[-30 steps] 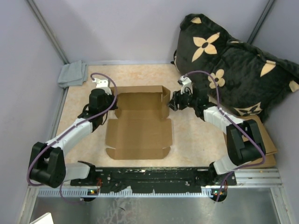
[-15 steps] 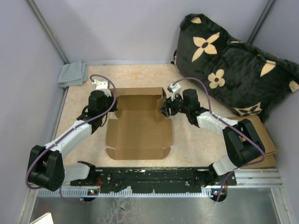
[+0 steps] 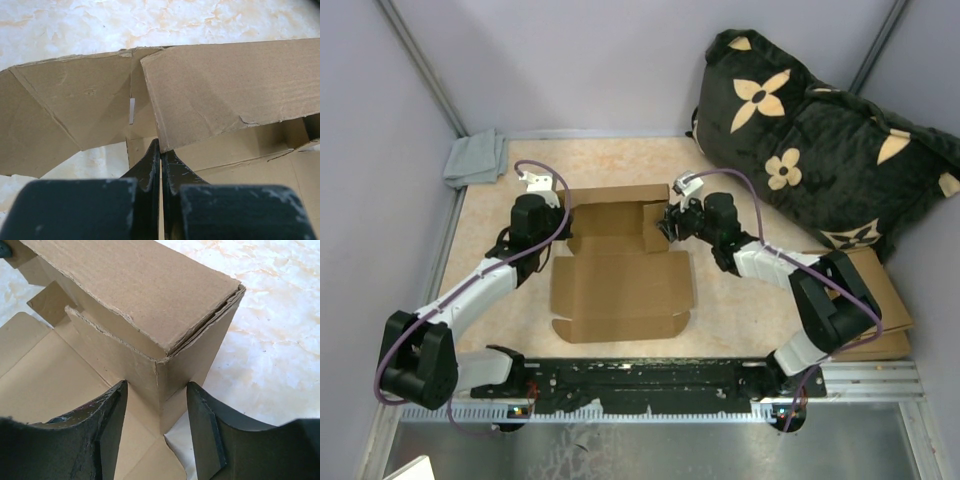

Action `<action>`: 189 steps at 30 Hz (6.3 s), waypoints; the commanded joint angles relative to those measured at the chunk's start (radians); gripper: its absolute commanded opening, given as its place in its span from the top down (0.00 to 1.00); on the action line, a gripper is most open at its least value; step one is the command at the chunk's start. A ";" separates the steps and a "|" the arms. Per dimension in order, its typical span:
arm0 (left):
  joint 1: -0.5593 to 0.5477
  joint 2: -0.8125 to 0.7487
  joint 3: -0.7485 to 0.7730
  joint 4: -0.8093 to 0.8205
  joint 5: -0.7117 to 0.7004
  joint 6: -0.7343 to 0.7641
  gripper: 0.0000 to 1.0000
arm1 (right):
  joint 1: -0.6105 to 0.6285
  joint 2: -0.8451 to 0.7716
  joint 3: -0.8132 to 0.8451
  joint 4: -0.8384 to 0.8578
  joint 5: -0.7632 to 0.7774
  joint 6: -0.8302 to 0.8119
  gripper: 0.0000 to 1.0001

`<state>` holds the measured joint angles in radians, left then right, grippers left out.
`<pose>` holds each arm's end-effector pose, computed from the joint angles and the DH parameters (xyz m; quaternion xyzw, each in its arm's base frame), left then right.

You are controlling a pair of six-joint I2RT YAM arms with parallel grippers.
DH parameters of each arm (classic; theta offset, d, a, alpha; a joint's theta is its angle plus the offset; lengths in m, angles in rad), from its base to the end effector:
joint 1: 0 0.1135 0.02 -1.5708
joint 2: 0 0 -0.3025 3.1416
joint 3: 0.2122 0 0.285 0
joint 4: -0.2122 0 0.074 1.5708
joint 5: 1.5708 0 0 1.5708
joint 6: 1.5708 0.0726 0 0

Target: Fold the paper box

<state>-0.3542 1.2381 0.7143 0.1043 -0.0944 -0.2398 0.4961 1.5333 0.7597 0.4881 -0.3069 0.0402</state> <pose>0.3082 -0.1067 0.2525 0.0223 0.8380 -0.1213 0.5315 0.3302 0.2037 0.2237 -0.2680 0.7499 0.2749 0.5387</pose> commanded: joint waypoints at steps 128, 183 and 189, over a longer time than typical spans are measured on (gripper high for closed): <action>0.018 -0.251 -0.287 0.101 0.182 -0.204 0.46 | 0.027 0.016 0.311 -0.665 0.536 0.197 1.00; 0.018 -0.003 -0.169 0.180 0.188 -0.207 0.43 | 0.012 -0.013 0.310 -0.677 0.406 0.136 0.97; 0.014 -0.009 -0.210 0.251 0.250 -0.228 0.44 | 0.039 -0.085 0.221 -0.590 0.353 0.116 0.97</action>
<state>-0.3317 1.2339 0.5343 0.2813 0.0998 -0.4500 0.5087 1.5299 1.0111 -0.1989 0.1139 0.1947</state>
